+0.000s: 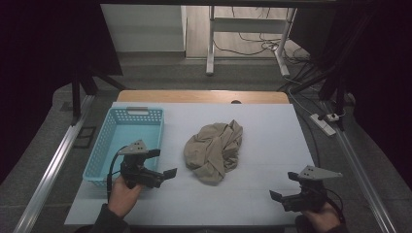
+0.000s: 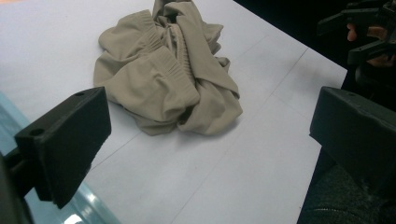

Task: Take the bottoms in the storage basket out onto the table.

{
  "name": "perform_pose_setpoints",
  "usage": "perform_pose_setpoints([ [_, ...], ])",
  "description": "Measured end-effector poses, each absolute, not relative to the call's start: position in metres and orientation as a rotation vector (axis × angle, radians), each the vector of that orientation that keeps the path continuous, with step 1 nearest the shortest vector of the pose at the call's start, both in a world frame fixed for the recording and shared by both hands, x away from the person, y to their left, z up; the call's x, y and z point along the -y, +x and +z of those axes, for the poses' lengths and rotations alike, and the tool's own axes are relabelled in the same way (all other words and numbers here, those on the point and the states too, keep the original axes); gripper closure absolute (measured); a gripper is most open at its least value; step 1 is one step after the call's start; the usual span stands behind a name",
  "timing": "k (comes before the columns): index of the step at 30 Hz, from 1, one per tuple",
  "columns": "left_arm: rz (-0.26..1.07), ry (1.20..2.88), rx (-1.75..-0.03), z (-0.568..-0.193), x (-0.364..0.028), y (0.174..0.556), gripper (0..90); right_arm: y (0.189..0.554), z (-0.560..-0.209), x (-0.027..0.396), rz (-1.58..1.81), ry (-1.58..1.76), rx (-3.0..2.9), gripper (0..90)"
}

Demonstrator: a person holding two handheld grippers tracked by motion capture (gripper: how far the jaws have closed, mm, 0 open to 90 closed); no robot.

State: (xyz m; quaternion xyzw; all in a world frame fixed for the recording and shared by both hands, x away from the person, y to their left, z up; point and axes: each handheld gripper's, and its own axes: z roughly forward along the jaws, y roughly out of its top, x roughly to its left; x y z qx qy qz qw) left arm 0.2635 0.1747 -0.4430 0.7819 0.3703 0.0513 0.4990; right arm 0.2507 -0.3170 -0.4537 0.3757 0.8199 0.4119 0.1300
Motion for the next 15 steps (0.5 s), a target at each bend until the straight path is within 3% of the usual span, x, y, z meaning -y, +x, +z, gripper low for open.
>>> perform_pose_setpoints([
  [15,0.134,1.881,-0.925,-0.445,-0.187,0.253,0.0,0.251,-0.454,0.317,1.194,1.092,-2.383,1.4],
])
